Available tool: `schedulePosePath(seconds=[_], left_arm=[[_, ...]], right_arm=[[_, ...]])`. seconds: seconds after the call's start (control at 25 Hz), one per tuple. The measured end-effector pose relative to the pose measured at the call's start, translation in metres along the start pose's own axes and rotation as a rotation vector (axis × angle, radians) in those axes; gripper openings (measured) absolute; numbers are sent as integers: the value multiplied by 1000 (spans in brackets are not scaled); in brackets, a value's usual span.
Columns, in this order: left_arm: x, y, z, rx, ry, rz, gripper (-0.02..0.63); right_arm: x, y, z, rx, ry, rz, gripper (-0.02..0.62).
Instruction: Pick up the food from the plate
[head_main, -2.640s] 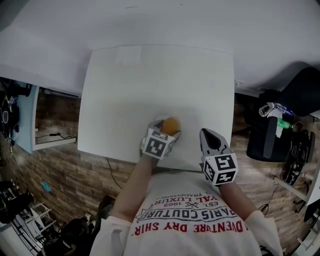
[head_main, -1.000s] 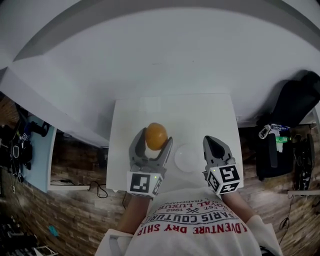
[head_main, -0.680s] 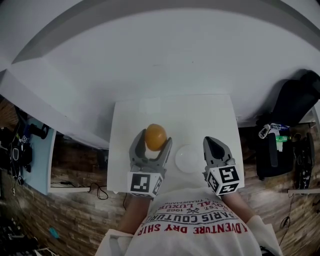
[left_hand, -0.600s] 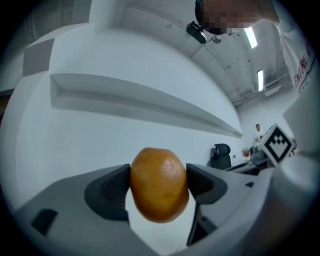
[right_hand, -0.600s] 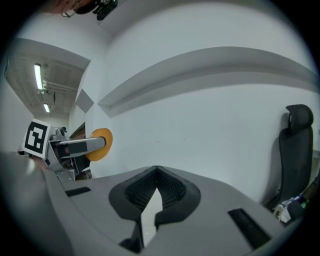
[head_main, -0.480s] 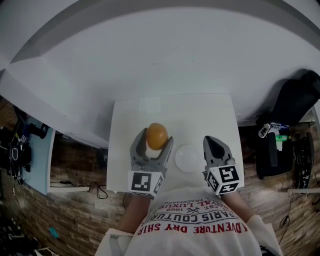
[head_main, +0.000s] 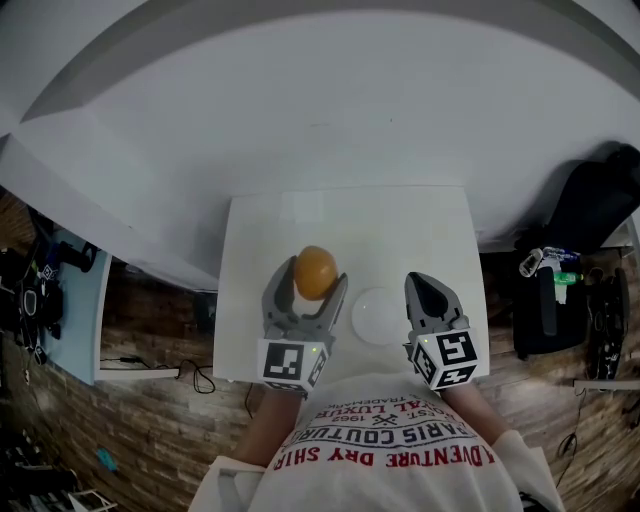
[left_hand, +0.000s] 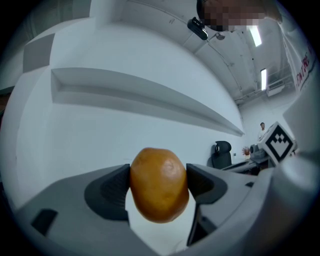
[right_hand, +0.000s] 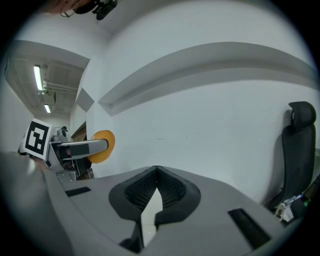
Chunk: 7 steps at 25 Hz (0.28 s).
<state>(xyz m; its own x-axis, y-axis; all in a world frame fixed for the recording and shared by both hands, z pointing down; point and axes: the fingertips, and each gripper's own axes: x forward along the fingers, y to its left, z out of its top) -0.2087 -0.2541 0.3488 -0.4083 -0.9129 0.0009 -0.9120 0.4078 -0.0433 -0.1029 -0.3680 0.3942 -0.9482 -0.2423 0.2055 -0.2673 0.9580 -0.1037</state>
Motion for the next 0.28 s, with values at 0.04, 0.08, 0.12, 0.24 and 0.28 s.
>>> schedulePosePath(seconds=[0.04, 0.08, 0.12, 0.24, 0.28], left_arm=[[0, 1, -1, 0, 5, 0, 354], [0, 2, -3, -1, 10, -1, 354], [1, 3, -4, -1, 17, -1, 354], [5, 3, -11, 2, 38, -8, 354], [6, 2, -13, 3, 44, -12, 354]], right_arm=[[1, 1, -1, 0, 6, 0, 12], [2, 1, -2, 0, 10, -1, 12], [3, 2, -3, 0, 13, -1, 12], [4, 2, -6, 1, 17, 2, 12], [5, 3, -7, 1, 18, 4, 12]])
